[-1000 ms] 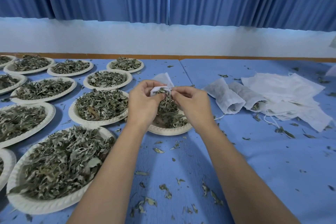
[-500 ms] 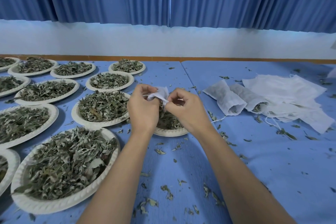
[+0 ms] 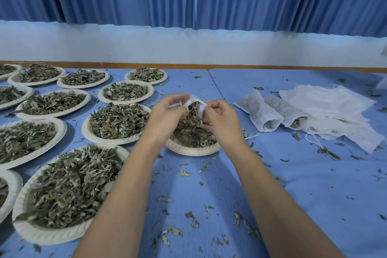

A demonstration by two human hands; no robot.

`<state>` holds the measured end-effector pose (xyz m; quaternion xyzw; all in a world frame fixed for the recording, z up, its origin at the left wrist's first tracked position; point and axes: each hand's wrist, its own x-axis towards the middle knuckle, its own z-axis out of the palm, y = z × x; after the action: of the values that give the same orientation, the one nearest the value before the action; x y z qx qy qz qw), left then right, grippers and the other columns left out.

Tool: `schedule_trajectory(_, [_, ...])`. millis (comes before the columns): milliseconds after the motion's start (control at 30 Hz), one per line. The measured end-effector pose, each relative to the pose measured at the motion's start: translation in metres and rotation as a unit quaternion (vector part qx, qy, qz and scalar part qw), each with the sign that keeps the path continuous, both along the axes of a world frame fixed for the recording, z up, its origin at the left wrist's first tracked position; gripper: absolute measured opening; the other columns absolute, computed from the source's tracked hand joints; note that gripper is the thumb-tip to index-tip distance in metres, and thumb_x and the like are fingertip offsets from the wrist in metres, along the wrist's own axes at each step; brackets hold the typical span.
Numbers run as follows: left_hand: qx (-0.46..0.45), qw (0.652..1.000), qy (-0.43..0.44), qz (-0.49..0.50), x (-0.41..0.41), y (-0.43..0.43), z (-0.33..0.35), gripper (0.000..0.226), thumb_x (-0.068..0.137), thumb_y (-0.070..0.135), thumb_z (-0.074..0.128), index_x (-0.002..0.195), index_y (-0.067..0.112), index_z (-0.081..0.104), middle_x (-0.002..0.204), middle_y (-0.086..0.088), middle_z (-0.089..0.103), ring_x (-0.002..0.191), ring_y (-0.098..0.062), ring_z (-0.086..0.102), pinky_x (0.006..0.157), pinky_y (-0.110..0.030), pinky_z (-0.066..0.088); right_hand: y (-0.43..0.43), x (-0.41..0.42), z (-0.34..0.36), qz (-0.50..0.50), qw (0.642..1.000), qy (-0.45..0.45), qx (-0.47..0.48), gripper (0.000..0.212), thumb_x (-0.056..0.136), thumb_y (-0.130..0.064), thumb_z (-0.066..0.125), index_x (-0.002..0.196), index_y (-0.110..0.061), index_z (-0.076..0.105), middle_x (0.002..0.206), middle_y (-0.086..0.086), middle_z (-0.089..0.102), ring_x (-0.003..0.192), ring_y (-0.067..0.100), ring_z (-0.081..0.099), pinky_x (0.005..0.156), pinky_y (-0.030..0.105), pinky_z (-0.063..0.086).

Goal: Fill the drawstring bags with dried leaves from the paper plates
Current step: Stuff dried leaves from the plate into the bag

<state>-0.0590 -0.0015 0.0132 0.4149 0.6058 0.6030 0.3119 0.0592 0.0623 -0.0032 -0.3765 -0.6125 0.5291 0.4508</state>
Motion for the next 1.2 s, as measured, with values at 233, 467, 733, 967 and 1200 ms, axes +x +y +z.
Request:
schedule_trajectory(233, [-0.003,0.983,0.184,-0.013,-0.001,-0.007,-0.008,0.061,0.075,0.003,0.076,0.124,0.031,0.055,0.127,0.006,0.045,0.116,-0.008,0.048,0.098,-0.029,0.043,0.0,-0.002,0.005,0.017,0.997,0.05,-0.049,0.013,0.094,-0.006,0.049,0.083,-0.011,0.053,0.084,0.01,0.062,0.07,0.013,0.063,0.057,0.024,0.056])
schedule_trajectory(467, [0.037,0.978,0.159,0.13,0.002,0.002,-0.016,0.025,0.073,0.01,0.079,0.09,0.022,0.064,0.101,-0.001,0.062,0.076,-0.006,0.056,0.071,-0.022,0.046,-0.007,-0.004,0.005,0.027,1.0,-0.005,0.012,0.019,0.09,-0.006,0.052,0.072,-0.014,0.053,0.069,-0.003,0.053,0.057,0.001,0.057,0.065,0.029,0.059])
schedule_trajectory(733, [0.015,0.949,0.207,0.236,0.006,0.007,-0.02,0.031,0.076,-0.01,0.053,0.07,0.02,0.047,0.075,-0.002,0.056,0.067,-0.02,0.05,0.056,-0.023,0.035,-0.017,-0.004,0.006,0.09,0.984,-0.107,0.106,0.015,0.072,-0.022,0.051,0.057,-0.024,0.049,0.051,-0.015,0.044,0.05,0.004,0.033,0.056,0.027,0.029])
schedule_trajectory(967, [-0.001,0.974,0.16,0.159,0.006,0.006,-0.015,0.023,0.076,0.001,0.07,0.085,0.015,0.055,0.083,0.0,0.06,0.074,-0.012,0.056,0.06,-0.019,0.041,-0.011,-0.006,0.005,0.028,0.997,-0.053,0.04,0.022,0.087,-0.013,0.051,0.067,-0.023,0.051,0.077,0.003,0.059,0.076,0.025,0.056,0.086,0.055,0.05])
schedule_trajectory(1200, [-0.032,0.999,-0.028,0.021,-0.004,-0.007,0.001,0.028,0.083,-0.008,0.056,0.103,0.011,0.063,0.1,-0.002,0.058,0.085,-0.012,0.064,0.094,-0.038,0.052,-0.002,-0.004,0.003,-0.002,1.0,-0.015,0.011,0.02,0.093,-0.01,0.047,0.077,-0.02,0.052,0.097,0.013,0.062,0.095,0.034,0.064,0.08,0.043,0.057])
